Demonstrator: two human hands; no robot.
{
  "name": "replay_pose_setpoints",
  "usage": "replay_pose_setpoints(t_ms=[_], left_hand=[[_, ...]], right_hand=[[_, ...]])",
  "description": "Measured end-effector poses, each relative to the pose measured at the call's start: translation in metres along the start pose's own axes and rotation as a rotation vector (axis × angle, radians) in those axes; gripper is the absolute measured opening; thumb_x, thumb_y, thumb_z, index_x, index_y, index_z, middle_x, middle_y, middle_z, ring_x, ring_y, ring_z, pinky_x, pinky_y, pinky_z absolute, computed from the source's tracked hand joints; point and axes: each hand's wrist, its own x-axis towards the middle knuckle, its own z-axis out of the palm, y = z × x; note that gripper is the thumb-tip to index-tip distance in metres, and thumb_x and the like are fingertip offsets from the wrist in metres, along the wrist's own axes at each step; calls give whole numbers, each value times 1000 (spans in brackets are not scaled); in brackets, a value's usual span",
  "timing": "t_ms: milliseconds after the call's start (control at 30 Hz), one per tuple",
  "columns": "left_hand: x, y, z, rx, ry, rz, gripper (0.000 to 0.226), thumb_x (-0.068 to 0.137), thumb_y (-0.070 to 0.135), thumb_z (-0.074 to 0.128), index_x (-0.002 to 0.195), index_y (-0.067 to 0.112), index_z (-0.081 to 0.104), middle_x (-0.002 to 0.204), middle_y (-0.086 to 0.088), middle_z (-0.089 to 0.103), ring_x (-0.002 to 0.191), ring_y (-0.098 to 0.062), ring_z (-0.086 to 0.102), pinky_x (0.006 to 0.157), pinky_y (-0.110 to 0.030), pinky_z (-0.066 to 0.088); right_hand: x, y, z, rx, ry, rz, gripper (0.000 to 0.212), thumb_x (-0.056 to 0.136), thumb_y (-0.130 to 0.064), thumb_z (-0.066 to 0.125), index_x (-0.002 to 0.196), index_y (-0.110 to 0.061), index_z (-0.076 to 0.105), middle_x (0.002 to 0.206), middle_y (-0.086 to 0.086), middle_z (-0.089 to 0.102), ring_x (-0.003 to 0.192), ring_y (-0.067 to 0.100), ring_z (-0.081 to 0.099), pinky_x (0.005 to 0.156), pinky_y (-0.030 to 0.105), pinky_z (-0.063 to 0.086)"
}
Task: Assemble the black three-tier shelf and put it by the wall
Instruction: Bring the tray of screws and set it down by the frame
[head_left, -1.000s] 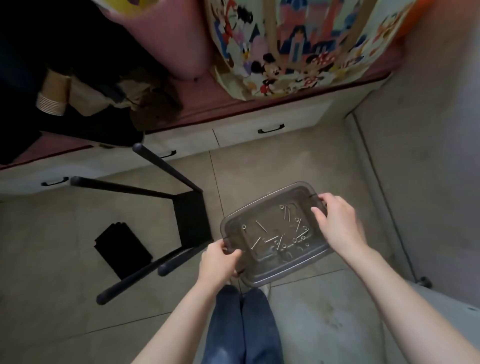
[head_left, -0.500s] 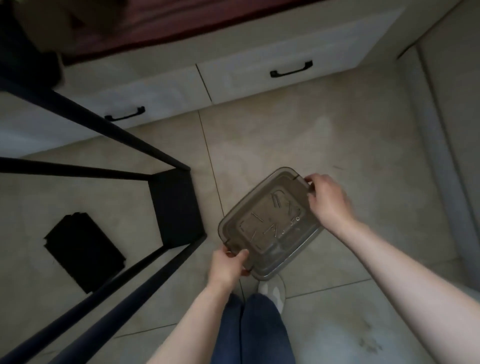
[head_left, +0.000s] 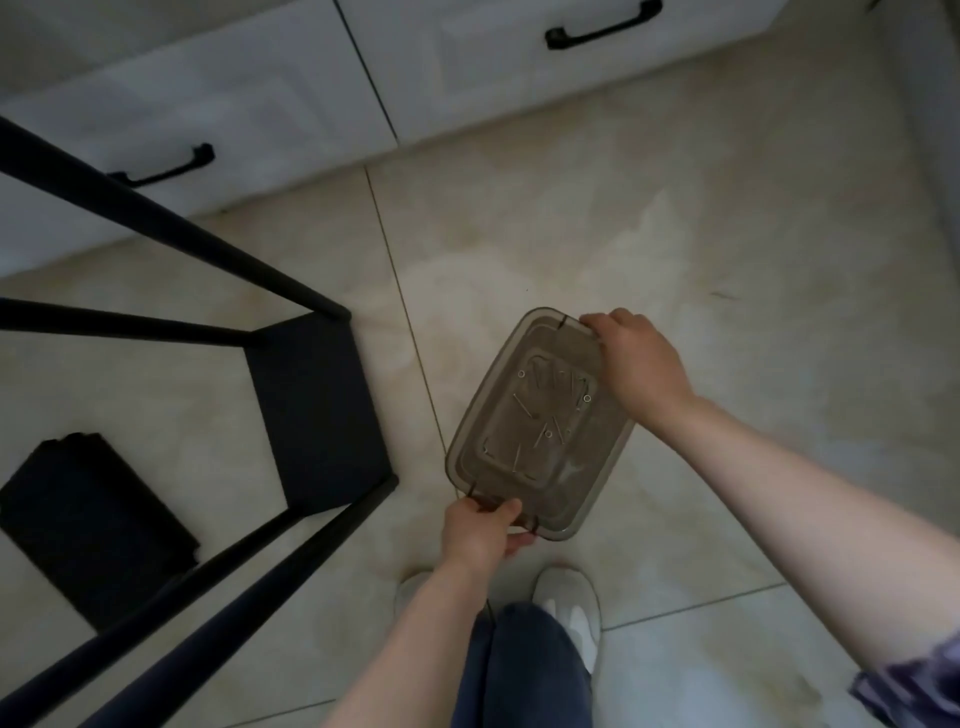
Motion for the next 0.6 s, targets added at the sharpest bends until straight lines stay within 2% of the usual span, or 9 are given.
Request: replay_pose_setpoints(t_ms=[67,133,267,367,433,500,600], left_hand=[[13,-6,1,-17,-31,-26,2,100,9,61,101,7,61,94,-9,71,60,-16,72,61,-24,54],[22,-12,2,-53,-63,-56,3,101,8,59,98,10,60,95,-7,71,71,-21,73,66,-26,55],[35,-20,5,-116,-103,-89,7,101,8,58,107,7,61,105,-10,72,84,-25,75,70,-28,55],[42,-25,6,38,-109,-71,23,99,20,63,117,6,62,100,-5,72,83,-20,74,77,-30,56],[45,-24,2,145,-62,-84,41,97,34,66,125,6,58,106,-5,70,86,-20,73,81,-33,56],[48,-20,-5,198,39,-57,58,96,41,66,137,5,49,118,-8,64,92,-23,71,83,-36,57],[52,-7,-21,281,196,130,61,96,36,67,143,8,40,126,-13,60,107,-29,64,97,-39,53]], right_hand=[[6,0,10,-48,-13,-47,64,87,8,54,145,-16,44,129,14,53,119,36,48,89,41,43],[11,1,16,-86,-22,-75,68,84,11,54,146,-15,43,130,14,52,119,36,48,91,42,42],[18,-2,26,-87,-13,-92,63,85,10,51,143,-14,45,130,13,52,118,36,47,92,44,41],[23,-4,29,-53,2,-110,61,84,9,50,141,-13,46,132,14,51,119,36,46,91,43,40],[20,-2,29,14,21,-93,56,88,6,52,142,-10,46,137,15,48,124,35,44,97,43,40],[9,6,30,108,113,-26,50,92,-2,54,142,-5,45,140,17,46,129,35,41,104,43,38],[-19,19,35,320,198,168,50,97,-11,56,142,1,40,142,21,43,132,36,40,110,38,31]])
